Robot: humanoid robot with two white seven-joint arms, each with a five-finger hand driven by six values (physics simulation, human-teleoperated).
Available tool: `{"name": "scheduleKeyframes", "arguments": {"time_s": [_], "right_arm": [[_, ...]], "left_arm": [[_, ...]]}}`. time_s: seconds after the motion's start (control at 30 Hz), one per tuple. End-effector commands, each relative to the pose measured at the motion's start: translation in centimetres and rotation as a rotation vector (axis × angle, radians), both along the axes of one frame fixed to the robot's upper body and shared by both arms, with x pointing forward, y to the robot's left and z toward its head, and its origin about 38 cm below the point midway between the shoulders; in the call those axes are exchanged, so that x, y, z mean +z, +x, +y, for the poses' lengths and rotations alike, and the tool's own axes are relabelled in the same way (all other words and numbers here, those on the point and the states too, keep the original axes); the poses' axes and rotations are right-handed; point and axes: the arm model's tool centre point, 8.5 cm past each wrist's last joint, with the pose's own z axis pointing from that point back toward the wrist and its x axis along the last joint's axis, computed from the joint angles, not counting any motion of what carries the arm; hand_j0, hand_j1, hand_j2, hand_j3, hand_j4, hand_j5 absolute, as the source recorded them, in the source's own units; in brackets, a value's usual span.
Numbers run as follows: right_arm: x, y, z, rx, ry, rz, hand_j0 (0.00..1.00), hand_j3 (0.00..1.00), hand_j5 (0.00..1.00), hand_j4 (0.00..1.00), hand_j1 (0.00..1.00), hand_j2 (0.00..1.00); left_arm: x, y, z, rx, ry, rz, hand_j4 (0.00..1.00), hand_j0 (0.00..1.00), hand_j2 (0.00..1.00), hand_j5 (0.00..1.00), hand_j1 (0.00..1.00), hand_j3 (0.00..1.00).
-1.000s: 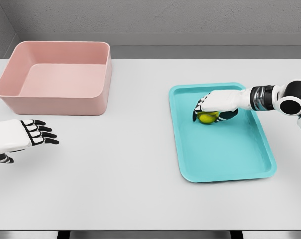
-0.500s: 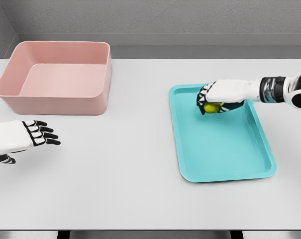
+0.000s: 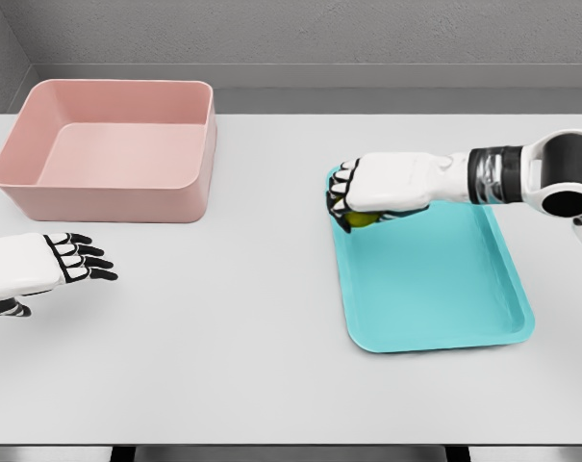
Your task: Put the tennis from the blue tray into the pink basket with both arms
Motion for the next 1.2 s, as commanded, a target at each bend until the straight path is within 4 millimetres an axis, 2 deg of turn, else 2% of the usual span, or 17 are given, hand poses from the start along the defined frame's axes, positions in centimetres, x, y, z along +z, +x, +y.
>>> {"name": "scheduleKeyframes", "arguments": {"time_s": [0.0,0.07,0.3,0.47,0.73,0.8,0.93,1.03,1.17], "right_arm": [[0.0,-0.6,2.9,0.059,0.044,0.006,0.32,0.32,0.32,0.32,0.32,0.32],[0.0,-0.6,3.3,0.067,0.047,0.005,0.32,0.32,0.32,0.32,0.32,0.32],[-0.8,-1.3,7.6,0.147,0.07,0.009,0.32,0.32,0.32,0.32,0.32,0.32],[-2.8,-1.2,10.7,0.173,0.074,0.059,0.32,0.32,0.32,0.32,0.32,0.32],[-4.4,-1.1,14.3,0.197,0.075,0.091,0.32,0.32,0.32,0.32,0.32,0.32],[-5.4,-1.5,15.7,0.215,0.063,0.112,0.32,0.32,0.32,0.32,0.32,0.32],[-5.3,-2.1,17.5,0.249,0.078,0.113,0.32,0.32,0.32,0.32,0.32,0.32],[-5.9,-3.0,19.0,0.282,0.066,0.118,0.32,0.32,0.32,0.32,0.32,0.32],[-7.2,-2.6,20.9,0.268,0.048,0.137,0.32,0.32,0.32,0.32,0.32,0.32]], "left_arm": [[0.1,0.0,0.0,0.003,-0.003,0.001,1.0,1.0,1.0,1.0,1.0,1.0],[0.1,0.0,0.0,0.003,-0.003,0.001,1.0,1.0,1.0,1.0,1.0,1.0],[0.0,0.0,0.1,0.006,-0.005,0.003,1.0,1.0,1.0,1.0,1.0,1.0],[0.0,0.0,0.1,0.006,-0.002,0.003,1.0,1.0,1.0,1.0,1.0,1.0],[0.0,0.0,0.1,0.006,-0.005,0.003,1.0,1.0,1.0,1.0,1.0,1.0],[0.1,0.0,0.1,0.007,-0.005,0.003,1.0,1.0,1.0,1.0,1.0,1.0],[0.1,0.0,0.1,0.007,-0.005,0.003,1.0,1.0,1.0,1.0,1.0,1.0],[0.1,0.0,0.1,0.006,-0.004,0.003,1.0,1.0,1.0,1.0,1.0,1.0],[0.1,0.0,0.2,0.007,-0.002,0.004,1.0,1.0,1.0,1.0,1.0,1.0]]}}
